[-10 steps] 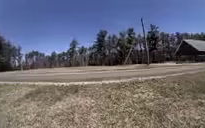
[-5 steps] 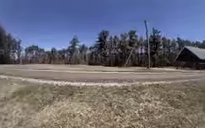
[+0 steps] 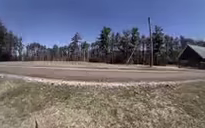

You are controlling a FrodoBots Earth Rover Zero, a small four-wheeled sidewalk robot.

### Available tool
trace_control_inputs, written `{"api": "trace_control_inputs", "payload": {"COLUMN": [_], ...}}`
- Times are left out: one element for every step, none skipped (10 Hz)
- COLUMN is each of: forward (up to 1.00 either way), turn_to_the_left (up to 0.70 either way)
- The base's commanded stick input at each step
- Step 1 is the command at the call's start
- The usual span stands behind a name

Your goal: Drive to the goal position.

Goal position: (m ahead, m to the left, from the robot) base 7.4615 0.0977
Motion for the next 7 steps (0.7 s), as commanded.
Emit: {"api": "trace_control_inputs", "payload": {"forward": [0.70, 0.70, 0.70, 0.70, 0.70, 0.70, 0.70], "turn_to_the_left": [0.00, 0.00, 0.00, 0.00, 0.00, 0.00, 0.00]}}
